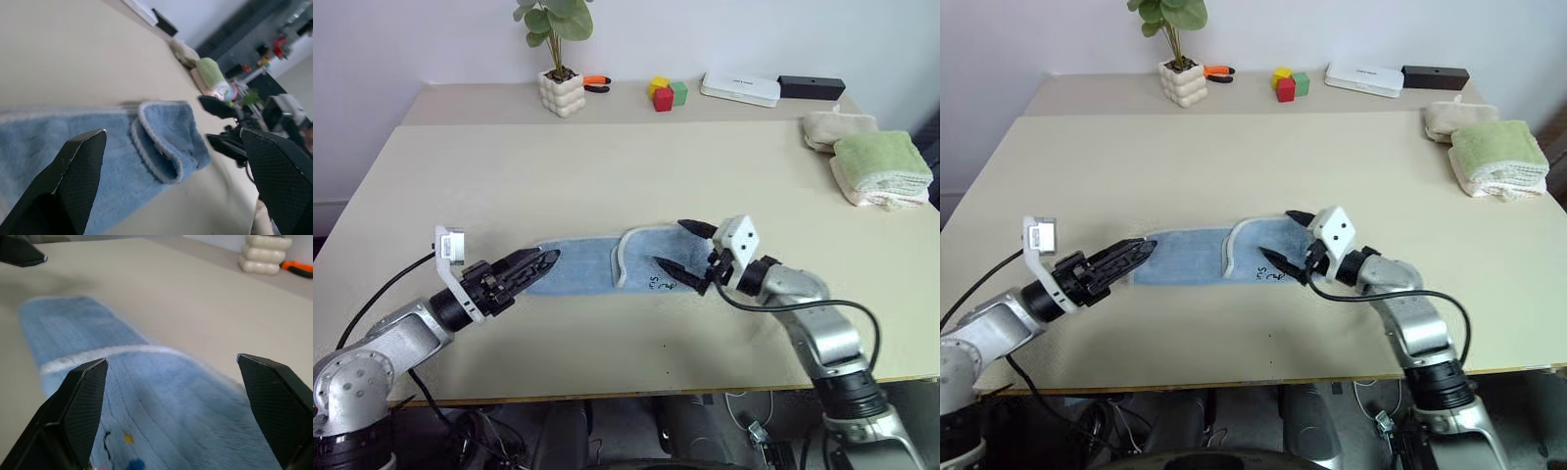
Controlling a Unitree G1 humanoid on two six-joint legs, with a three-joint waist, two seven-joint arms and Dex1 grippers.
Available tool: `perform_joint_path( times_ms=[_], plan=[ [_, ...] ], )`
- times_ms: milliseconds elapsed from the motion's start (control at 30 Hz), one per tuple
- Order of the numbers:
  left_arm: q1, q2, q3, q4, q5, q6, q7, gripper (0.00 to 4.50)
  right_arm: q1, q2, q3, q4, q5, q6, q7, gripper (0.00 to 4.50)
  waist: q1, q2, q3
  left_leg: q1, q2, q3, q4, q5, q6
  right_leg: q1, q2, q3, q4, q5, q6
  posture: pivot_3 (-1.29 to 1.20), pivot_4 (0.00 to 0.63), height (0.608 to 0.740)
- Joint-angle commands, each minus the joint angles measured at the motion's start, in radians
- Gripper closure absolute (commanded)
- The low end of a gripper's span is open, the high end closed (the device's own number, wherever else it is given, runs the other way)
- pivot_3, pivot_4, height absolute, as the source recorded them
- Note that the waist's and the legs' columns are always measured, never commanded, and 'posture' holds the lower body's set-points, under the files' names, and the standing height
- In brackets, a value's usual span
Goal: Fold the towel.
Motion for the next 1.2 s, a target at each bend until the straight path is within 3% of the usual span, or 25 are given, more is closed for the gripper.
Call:
perform_joint_path(
  times_ms=[33,167,333,633,867,967,1200],
  plan=[
    [0.051,-0.005,0.034,-0.038,-0.13,-0.007,0.149,0.0,-0.026,-0.082,-0.043,-0.088,0.06,0.062,0.084,0.08,-0.001,0.0,0.0,0.0,0.0,0.0,0.0,0.0,0.0,0.0,0.0,0.0,0.0,0.0,0.0,0.0,0.15,0.74],
    [0.168,-0.015,-0.001,-0.073,-0.395,-0.051,0.362,0.0,-0.055,-0.133,-0.071,-0.083,0.069,0.063,0.125,0.08,-0.001,0.0,0.0,0.0,0.0,0.0,0.0,0.0,0.0,0.0,0.0,0.0,0.0,0.0,0.0,0.0,0.15,0.74],
    [0.323,-0.04,-0.049,-0.124,-0.611,-0.151,0.525,0.0,-0.095,-0.143,-0.099,-0.055,0.065,0.058,0.131,0.08,0.003,0.0,0.0,0.0,0.0,0.0,0.0,0.0,0.0,0.0,0.0,0.001,-0.001,-0.002,-0.004,0.0,0.15,0.74],
    [0.31,-0.153,-0.102,-0.064,-0.62,-0.275,0.692,0.0,-0.095,-0.139,-0.094,-0.041,0.03,0.028,0.125,0.08,0.03,0.0,0.0,0.0,-0.001,0.002,0.001,0.0,0.0,0.0,0.0,0.002,-0.003,-0.002,-0.005,0.0,0.15,0.74],
    [0.103,-0.102,-0.223,0.127,-0.535,-0.252,0.776,0.0,-0.118,-0.126,-0.087,-0.045,0.013,0.026,0.1,0.08,0.031,0.002,-0.002,-0.001,-0.001,0.002,0.001,0.0,-0.001,0.001,0.0,0.002,-0.003,-0.002,-0.005,0.0,0.15,0.74],
    [0.048,-0.096,-0.267,0.182,-0.48,-0.218,0.773,0.89,-0.131,-0.115,-0.093,-0.06,0.019,0.033,0.08,0.0,0.031,0.005,-0.004,0.0,-0.002,0.002,0.001,0.0,-0.001,0.001,0.0,0.002,-0.003,-0.002,-0.005,0.0,0.15,0.74],
    [-0.046,-0.125,-0.258,0.187,-0.529,-0.211,0.753,4.43,-0.115,-0.125,-0.116,-0.022,-0.015,-0.008,0.052,0.0,0.035,0.006,-0.004,-0.001,-0.002,0.002,0.001,0.001,-0.001,0.002,-0.001,0.002,-0.004,-0.002,-0.004,0.0,0.15,0.74]
  ],
)
